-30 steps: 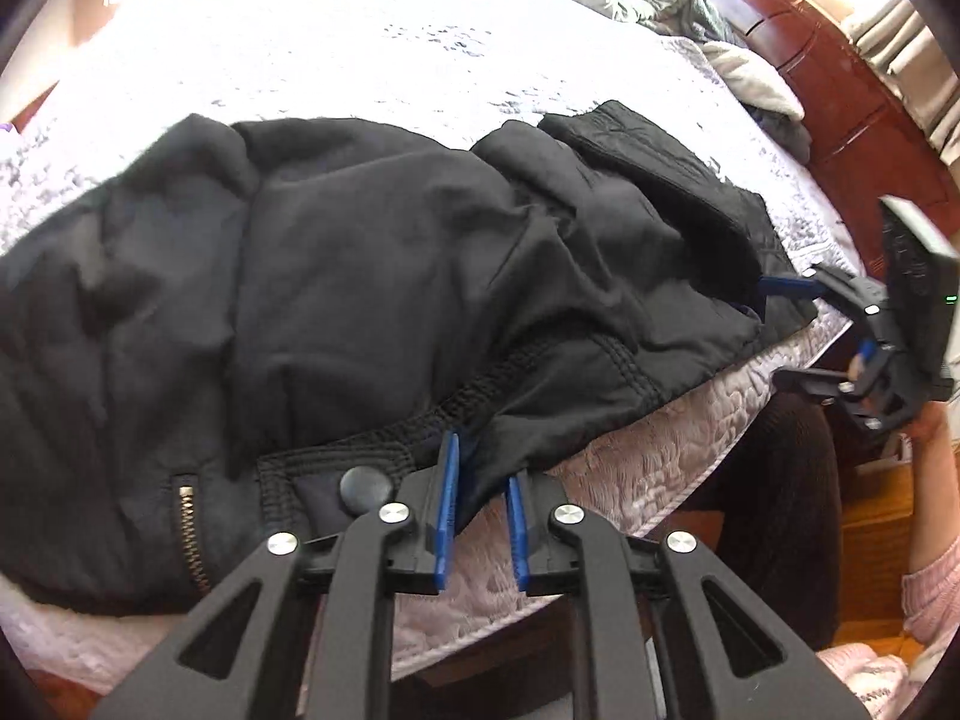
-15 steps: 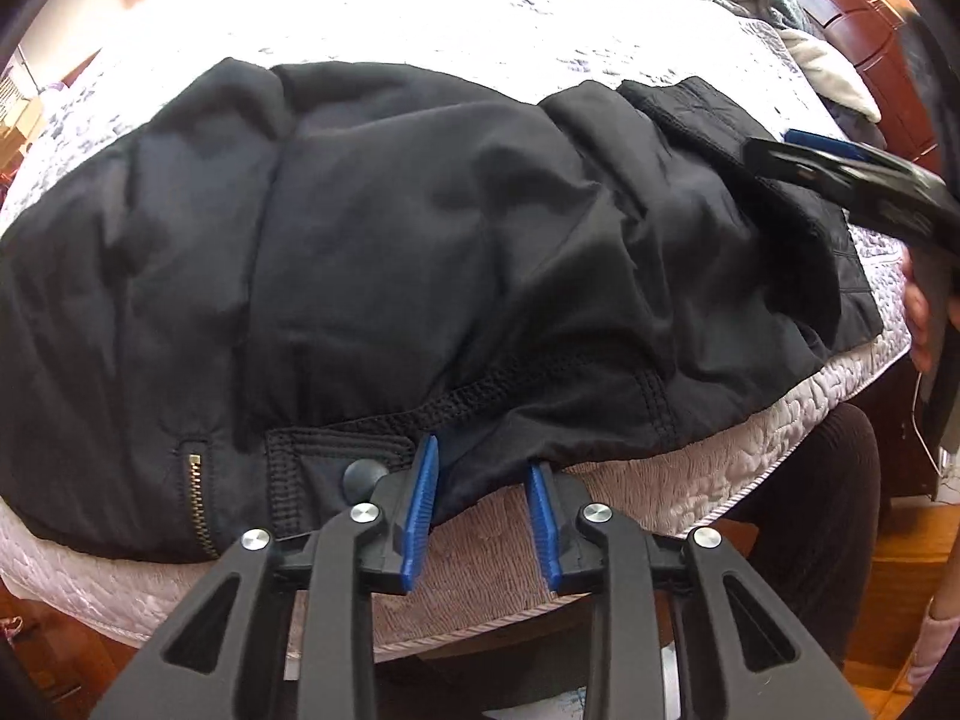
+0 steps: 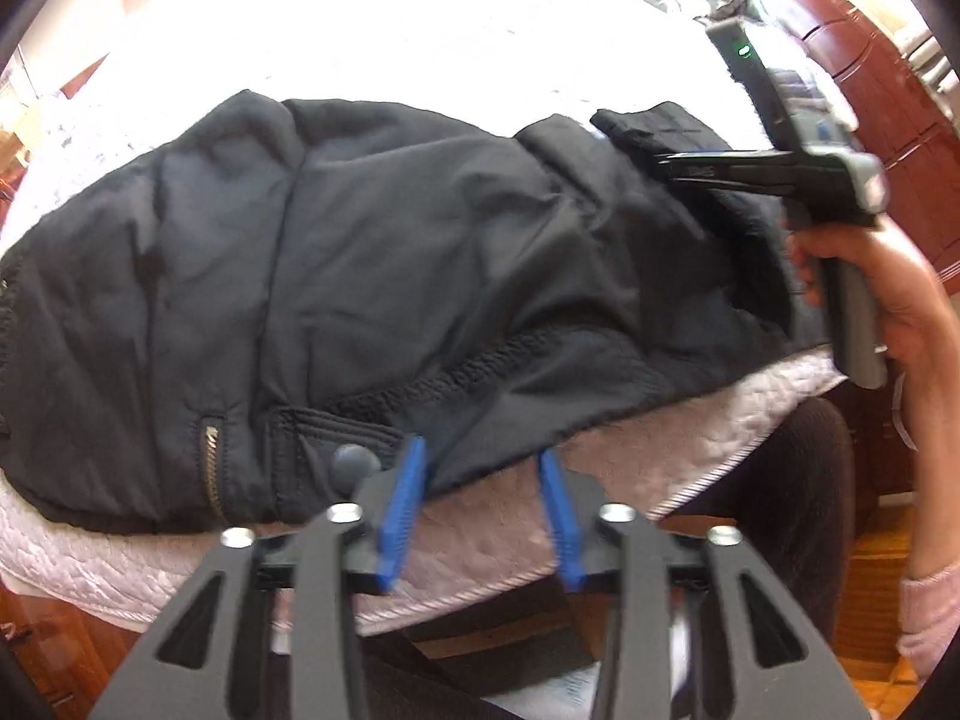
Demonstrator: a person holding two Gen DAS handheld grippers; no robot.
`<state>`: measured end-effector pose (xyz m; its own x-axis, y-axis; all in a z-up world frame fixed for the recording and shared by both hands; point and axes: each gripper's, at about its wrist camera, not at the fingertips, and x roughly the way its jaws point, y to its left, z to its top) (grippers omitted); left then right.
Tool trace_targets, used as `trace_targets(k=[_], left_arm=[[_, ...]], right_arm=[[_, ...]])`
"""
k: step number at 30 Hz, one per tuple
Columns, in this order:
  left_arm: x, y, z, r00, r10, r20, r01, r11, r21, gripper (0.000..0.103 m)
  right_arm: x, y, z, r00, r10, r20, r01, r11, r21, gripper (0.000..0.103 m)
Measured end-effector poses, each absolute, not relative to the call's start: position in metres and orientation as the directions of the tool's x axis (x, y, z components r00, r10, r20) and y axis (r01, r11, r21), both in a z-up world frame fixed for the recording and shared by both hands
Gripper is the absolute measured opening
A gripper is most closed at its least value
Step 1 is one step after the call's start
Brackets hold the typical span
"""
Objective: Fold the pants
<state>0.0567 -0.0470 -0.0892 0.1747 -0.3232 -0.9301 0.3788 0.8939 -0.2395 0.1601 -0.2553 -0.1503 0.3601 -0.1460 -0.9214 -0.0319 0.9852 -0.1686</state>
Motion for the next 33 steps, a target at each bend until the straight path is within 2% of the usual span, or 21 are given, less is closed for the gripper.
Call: trace_targets(k=[2, 5, 7, 12, 18, 24, 29, 33], left_arm=[[0.053, -0.039, -0.079, 0.149, -0.438, -0.886, 0.369, 0.856, -0.361, 0.094], [0.054, -0.026, -0.063, 0.173, -0.544, -0.821, 0.317, 0.820, -0.477, 0.095], [0.062, -0.024, -0.060, 0.201, -0.554, -0.808, 0.300, 0.820, -0.488, 0.095], [0.090, -0.044, -0.076, 0.332, -0.392, -0.858, 0.247, 0.914, -0.322, 0.095], [0.105, -0.074, -0.090, 0.394, -0.342, -0.853, 0.229, 0.935, -0.269, 0.095], [0.106, -0.098, -0.098, 0.424, -0.294, -0.857, 0.235, 0.949, -0.209, 0.095], [0.106, -0.110, -0.105, 0.434, -0.258, -0.863, 0.241, 0.956, -0.165, 0.095], [0.101, -0.120, -0.110, 0.425, -0.259, -0.867, 0.244, 0.956, -0.166, 0.095]], right_arm=[[0.159, -0.260, -0.148, 0.366, -0.141, -0.920, -0.014, 0.988, -0.157, 0.017], [0.153, -0.271, -0.140, 0.394, -0.083, -0.915, 0.015, 0.996, -0.084, 0.009], [0.145, -0.281, -0.128, 0.429, -0.034, -0.903, 0.039, 0.999, -0.019, 0.008], [0.118, -0.318, -0.093, 0.531, 0.088, -0.843, 0.097, 0.982, 0.163, 0.007], [0.075, -0.382, -0.066, 0.632, 0.116, -0.767, 0.179, 0.940, 0.290, 0.007], [0.019, -0.455, -0.070, 0.659, 0.012, -0.752, 0.351, 0.880, 0.321, 0.008], [-0.016, -0.496, -0.106, 0.596, -0.040, -0.802, 0.465, 0.831, 0.305, 0.018], [-0.031, -0.511, -0.139, 0.545, -0.020, -0.838, 0.502, 0.808, 0.307, 0.024]])
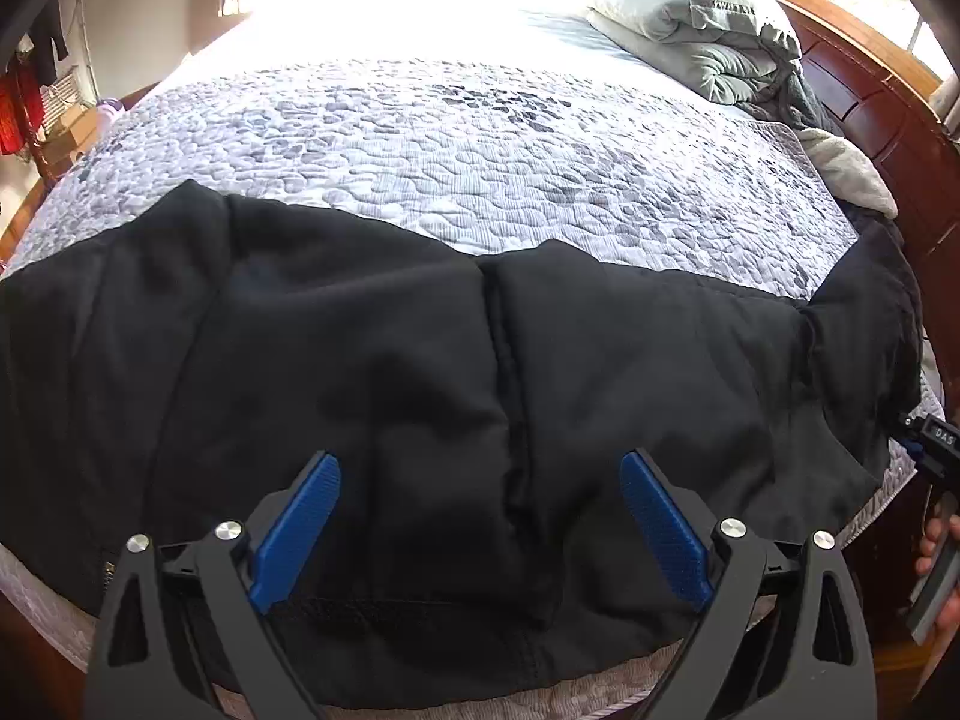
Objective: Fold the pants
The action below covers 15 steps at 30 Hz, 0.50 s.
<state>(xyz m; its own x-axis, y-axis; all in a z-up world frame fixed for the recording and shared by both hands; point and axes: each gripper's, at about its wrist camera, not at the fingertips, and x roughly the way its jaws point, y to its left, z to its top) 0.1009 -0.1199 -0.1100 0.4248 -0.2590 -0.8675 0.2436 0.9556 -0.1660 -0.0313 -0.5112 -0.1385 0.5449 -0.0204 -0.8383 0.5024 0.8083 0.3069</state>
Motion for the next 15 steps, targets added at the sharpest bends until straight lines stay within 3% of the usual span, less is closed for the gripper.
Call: trace_targets(k=[5, 9, 11, 15], left_arm=[[0.084, -0.128, -0.101, 0.440, -0.262, -0.859, 0.283, 0.948, -0.144, 0.095], [0.071, -0.132, -0.104, 0.439, -0.245, -0.865, 0.292, 0.949, -0.120, 0.095], [0.067, -0.133, -0.110, 0.439, -0.237, -0.867, 0.286, 0.951, -0.116, 0.095], [0.070, -0.142, -0.129, 0.421, -0.213, -0.882, 0.258, 0.960, -0.109, 0.095]], right_arm=[[-0.045, -0.522, -0.153, 0.566, 0.025, -0.824, 0.512, 0.773, 0.375, 0.043], [-0.051, -0.529, -0.152, 0.591, 0.029, -0.806, 0.522, 0.748, 0.410, 0.044], [-0.050, -0.531, -0.149, 0.588, 0.024, -0.808, 0.525, 0.749, 0.405, 0.024], [-0.047, -0.537, -0.134, 0.603, 0.016, -0.798, 0.503, 0.768, 0.396, 0.014]])
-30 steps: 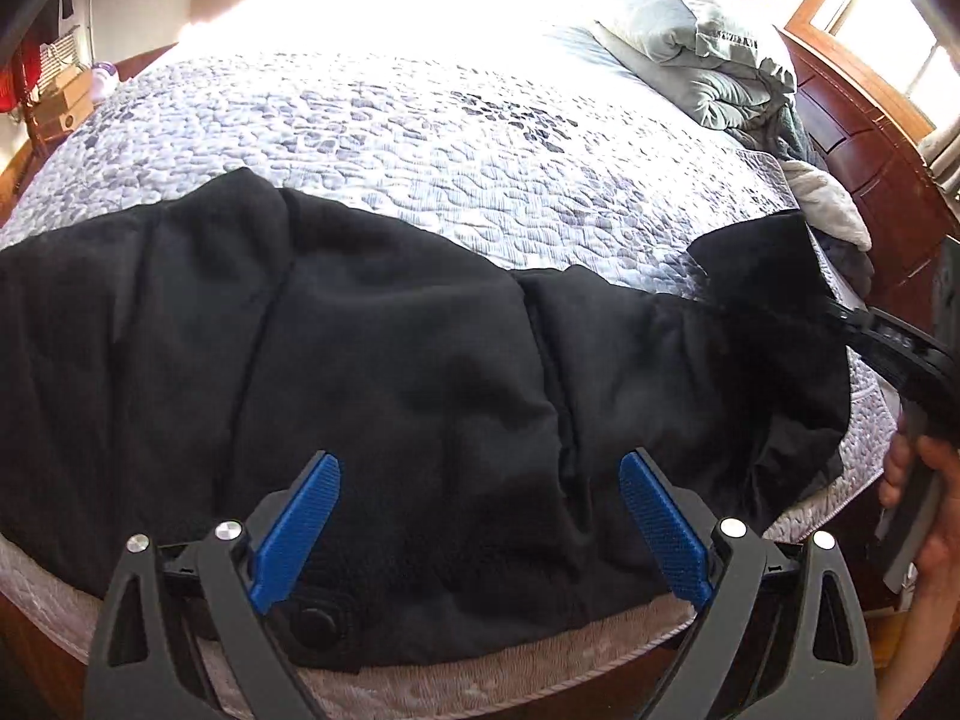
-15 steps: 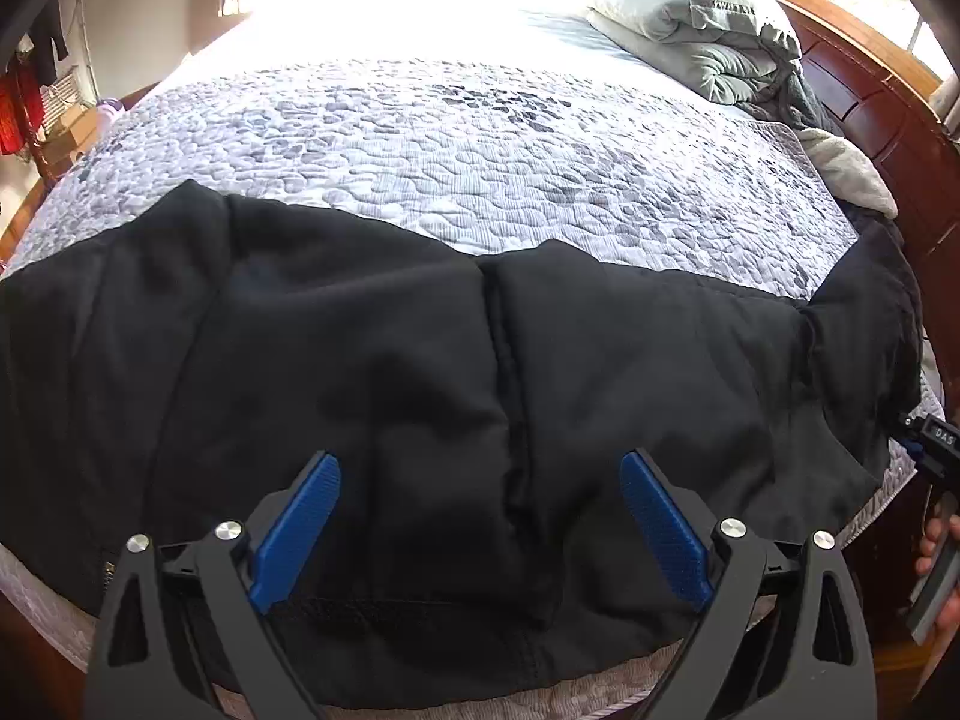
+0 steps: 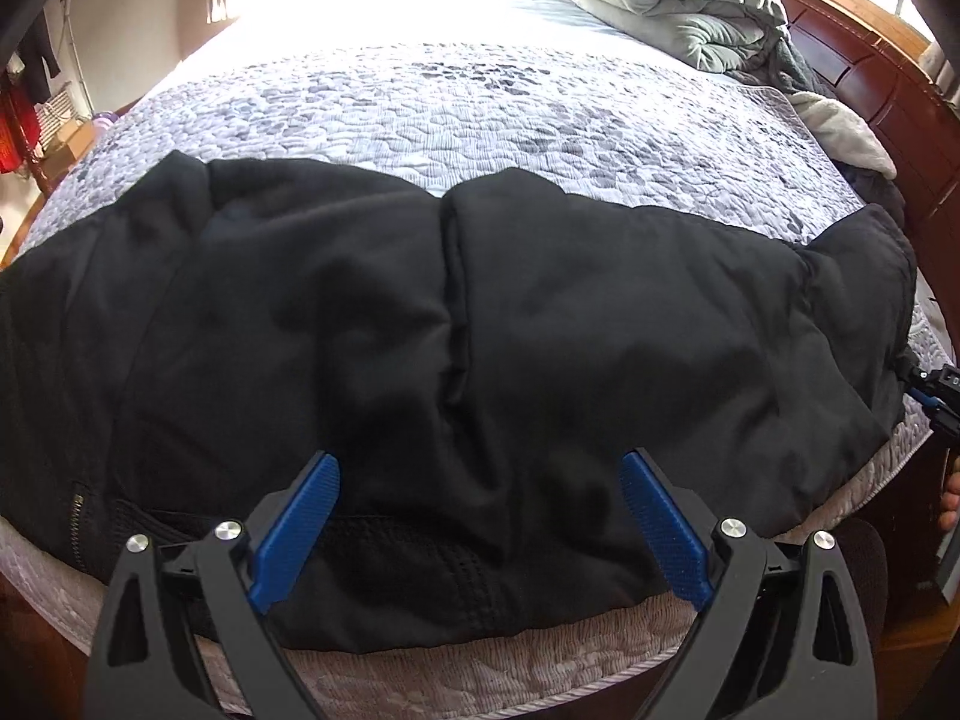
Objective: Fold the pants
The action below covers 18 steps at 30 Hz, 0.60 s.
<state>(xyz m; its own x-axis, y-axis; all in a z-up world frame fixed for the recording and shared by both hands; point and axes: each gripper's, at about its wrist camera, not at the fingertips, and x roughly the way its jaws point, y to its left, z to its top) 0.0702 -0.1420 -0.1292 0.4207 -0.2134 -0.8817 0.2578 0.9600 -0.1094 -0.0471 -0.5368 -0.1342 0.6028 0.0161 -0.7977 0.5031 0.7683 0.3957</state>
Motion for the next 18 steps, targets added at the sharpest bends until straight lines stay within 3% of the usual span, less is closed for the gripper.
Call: trace_targets(k=[6, 9, 11, 14, 16, 17, 18], left_arm=[[0.077, -0.167, -0.139, 0.472, -0.172, -0.865, 0.275, 0.961, -0.042, 0.099], [0.077, -0.172, -0.140, 0.476, -0.168, -0.863, 0.290, 0.957, -0.027, 0.099], [0.075, -0.170, -0.137, 0.461, -0.186, -0.868, 0.303, 0.952, -0.044, 0.099], [0.072, -0.162, -0.132, 0.438, -0.218, -0.872, 0.305, 0.949, -0.085, 0.099], [0.069, -0.157, -0.129, 0.432, -0.232, -0.872, 0.301, 0.948, -0.103, 0.099], [0.068, -0.155, -0.127, 0.431, -0.234, -0.871, 0.298, 0.948, -0.108, 0.099], [0.068, -0.153, -0.126, 0.429, -0.235, -0.872, 0.295, 0.949, -0.111, 0.099]], right_arm=[[-0.049, -0.546, -0.133, 0.503, -0.055, -0.863, 0.568, 0.774, 0.281, 0.013], [-0.054, -0.545, -0.148, 0.476, -0.063, -0.877, 0.576, 0.776, 0.257, 0.018], [-0.058, -0.543, -0.147, 0.474, -0.079, -0.877, 0.574, 0.783, 0.240, 0.029], [-0.063, -0.545, -0.144, 0.497, -0.040, -0.867, 0.571, 0.768, 0.291, 0.033], [-0.064, -0.551, -0.145, 0.518, -0.003, -0.856, 0.582, 0.734, 0.350, 0.033], [-0.065, -0.553, -0.147, 0.525, 0.009, -0.851, 0.584, 0.723, 0.368, 0.021], [-0.065, -0.554, -0.147, 0.531, 0.022, -0.847, 0.579, 0.720, 0.381, 0.016]])
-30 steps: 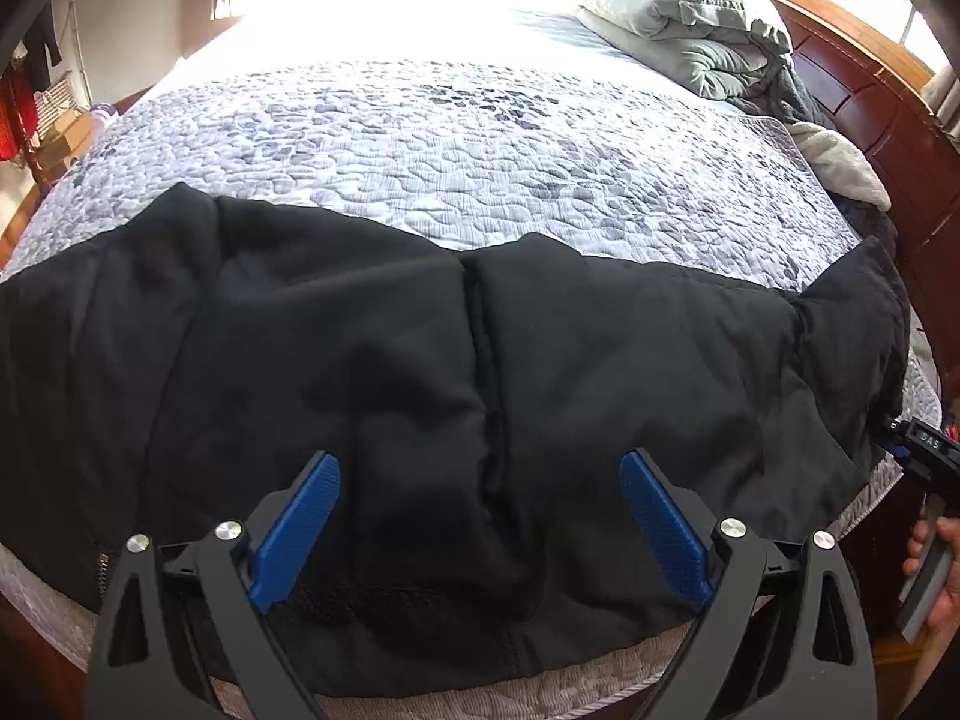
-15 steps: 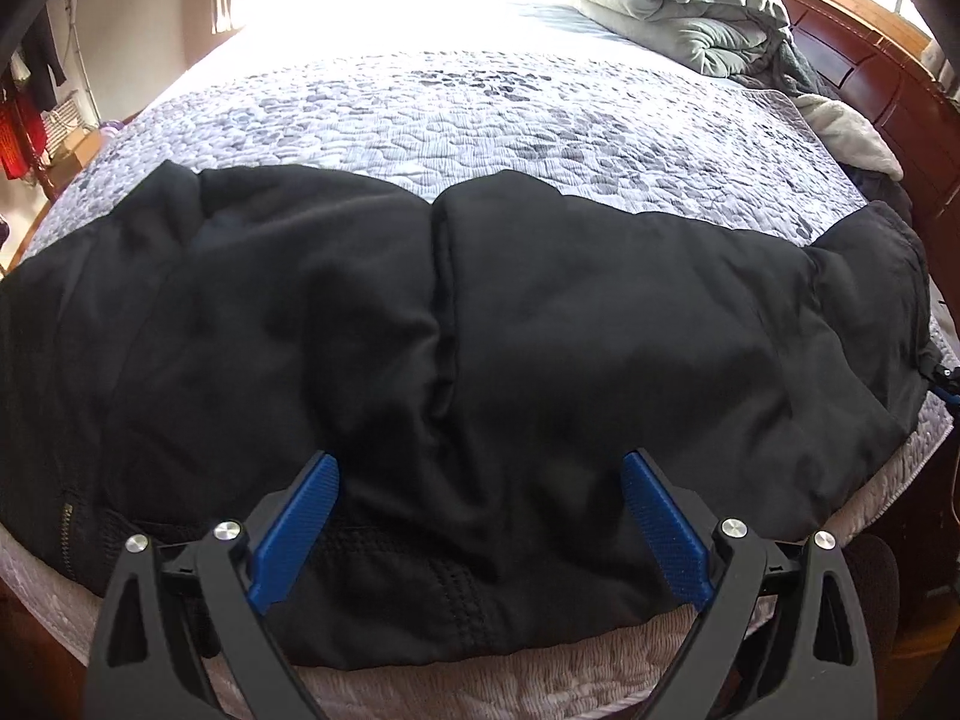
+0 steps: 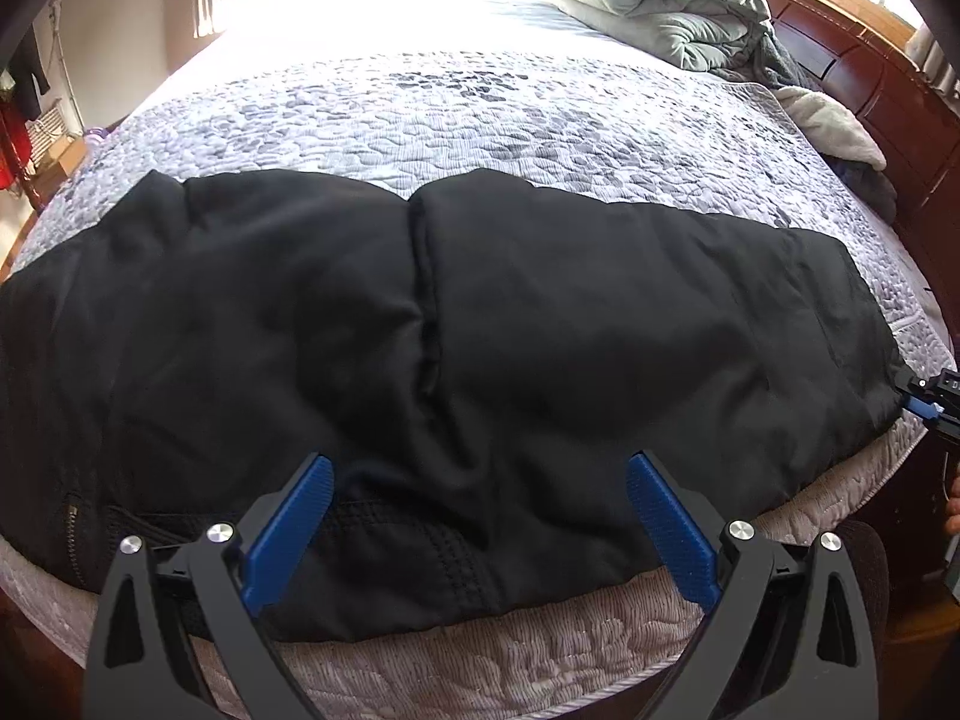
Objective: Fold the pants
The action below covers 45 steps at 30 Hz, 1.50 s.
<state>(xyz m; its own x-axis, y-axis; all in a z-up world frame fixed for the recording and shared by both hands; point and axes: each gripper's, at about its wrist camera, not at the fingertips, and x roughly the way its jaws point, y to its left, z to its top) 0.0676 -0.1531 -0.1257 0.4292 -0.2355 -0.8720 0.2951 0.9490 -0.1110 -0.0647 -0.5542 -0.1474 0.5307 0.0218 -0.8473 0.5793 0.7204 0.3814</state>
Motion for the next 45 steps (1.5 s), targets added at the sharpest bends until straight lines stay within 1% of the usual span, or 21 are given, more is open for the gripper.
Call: trace_targets(k=[3, 7, 9, 12, 13, 14, 15, 16, 17, 20, 23, 25, 27, 30, 34, 36, 37, 38, 40, 42, 45], left_arm=[[0.065, -0.151, -0.119, 0.420, -0.256, -0.871, 0.302, 0.944, -0.132, 0.099], [0.060, -0.155, -0.112, 0.464, -0.219, -0.859, 0.309, 0.948, -0.075, 0.099], [0.059, -0.159, -0.116, 0.459, -0.219, -0.861, 0.316, 0.946, -0.072, 0.099], [0.063, -0.165, -0.129, 0.407, -0.212, -0.889, 0.316, 0.945, -0.081, 0.099], [0.064, -0.166, -0.131, 0.404, -0.209, -0.891, 0.313, 0.946, -0.080, 0.099], [0.062, -0.166, -0.130, 0.409, -0.212, -0.888, 0.312, 0.947, -0.082, 0.099], [0.061, -0.164, -0.128, 0.412, -0.219, -0.885, 0.312, 0.946, -0.090, 0.099], [0.060, -0.163, -0.126, 0.410, -0.231, -0.882, 0.312, 0.945, -0.103, 0.099], [0.059, -0.162, -0.125, 0.409, -0.238, -0.881, 0.311, 0.944, -0.111, 0.099], [0.058, -0.158, -0.119, 0.414, -0.248, -0.876, 0.298, 0.946, -0.127, 0.099], [0.059, -0.160, -0.115, 0.410, -0.291, -0.865, 0.277, 0.943, -0.186, 0.099], [0.061, -0.169, -0.113, 0.403, -0.308, -0.862, 0.266, 0.941, -0.212, 0.099], [0.062, -0.184, -0.112, 0.394, -0.312, -0.865, 0.275, 0.938, -0.213, 0.099], [0.063, -0.212, -0.116, 0.381, -0.295, -0.876, 0.311, 0.933, -0.179, 0.099], [0.065, -0.239, -0.127, 0.360, -0.272, -0.892, 0.321, 0.934, -0.155, 0.099], [0.065, -0.247, -0.135, 0.366, -0.234, -0.901, 0.319, 0.941, -0.115, 0.099], [0.065, -0.250, -0.139, 0.369, -0.218, -0.904, 0.320, 0.942, -0.097, 0.099], [0.064, -0.252, -0.141, 0.369, -0.208, -0.906, 0.321, 0.943, -0.085, 0.099], [0.061, -0.253, -0.145, 0.384, -0.197, -0.902, 0.323, 0.944, -0.069, 0.099], [0.059, -0.255, -0.145, 0.399, -0.190, -0.897, 0.319, 0.946, -0.059, 0.099], [0.058, -0.259, -0.148, 0.406, -0.178, -0.896, 0.323, 0.946, -0.042, 0.099]], right_arm=[[-0.067, -0.549, -0.141, 0.528, 0.009, -0.849, 0.571, 0.736, 0.363, 0.013], [-0.071, -0.537, -0.137, 0.463, -0.044, -0.885, 0.577, 0.773, 0.264, 0.013], [-0.071, -0.539, -0.145, 0.462, -0.046, -0.886, 0.578, 0.773, 0.261, 0.014], [-0.070, -0.541, -0.152, 0.466, -0.040, -0.884, 0.576, 0.772, 0.269, 0.018], [-0.071, -0.541, -0.151, 0.475, -0.036, -0.879, 0.573, 0.771, 0.278, 0.020], [-0.072, -0.541, -0.149, 0.482, -0.028, -0.876, 0.567, 0.772, 0.287, 0.027], [-0.074, -0.542, -0.147, 0.489, -0.019, -0.872, 0.562, 0.771, 0.299, 0.031], [-0.077, -0.543, -0.144, 0.493, -0.017, -0.870, 0.564, 0.767, 0.304, 0.041], [-0.081, -0.543, -0.141, 0.499, -0.024, -0.866, 0.567, 0.765, 0.305, 0.047], [-0.094, -0.546, -0.132, 0.528, -0.003, -0.850, 0.568, 0.745, 0.350, 0.047], [-0.102, -0.545, -0.133, 0.533, 0.030, -0.845, 0.581, 0.714, 0.392, 0.049], [-0.102, -0.540, -0.135, 0.524, 0.025, -0.851, 0.586, 0.714, 0.382, 0.049], [-0.096, -0.527, -0.134, 0.499, 0.007, -0.867, 0.572, 0.749, 0.335, 0.049], [-0.086, -0.504, -0.130, 0.486, -0.020, -0.873, 0.523, 0.808, 0.273, 0.049], [-0.072, -0.495, -0.135, 0.471, -0.014, -0.882, 0.501, 0.827, 0.254, 0.047], [-0.071, -0.498, -0.139, 0.460, -0.020, -0.888, 0.513, 0.822, 0.247, 0.047], [-0.072, -0.501, -0.141, 0.455, -0.015, -0.891, 0.520, 0.816, 0.252, 0.049], [-0.073, -0.504, -0.143, 0.445, -0.015, -0.896, 0.529, 0.811, 0.249, 0.053], [-0.079, -0.510, -0.145, 0.433, -0.030, -0.901, 0.550, 0.801, 0.237, 0.054], [-0.086, -0.518, -0.149, 0.436, -0.020, -0.900, 0.568, 0.781, 0.259, 0.056], [-0.094, -0.534, -0.157, 0.487, 0.041, -0.872, 0.591, 0.720, 0.364, 0.057]])
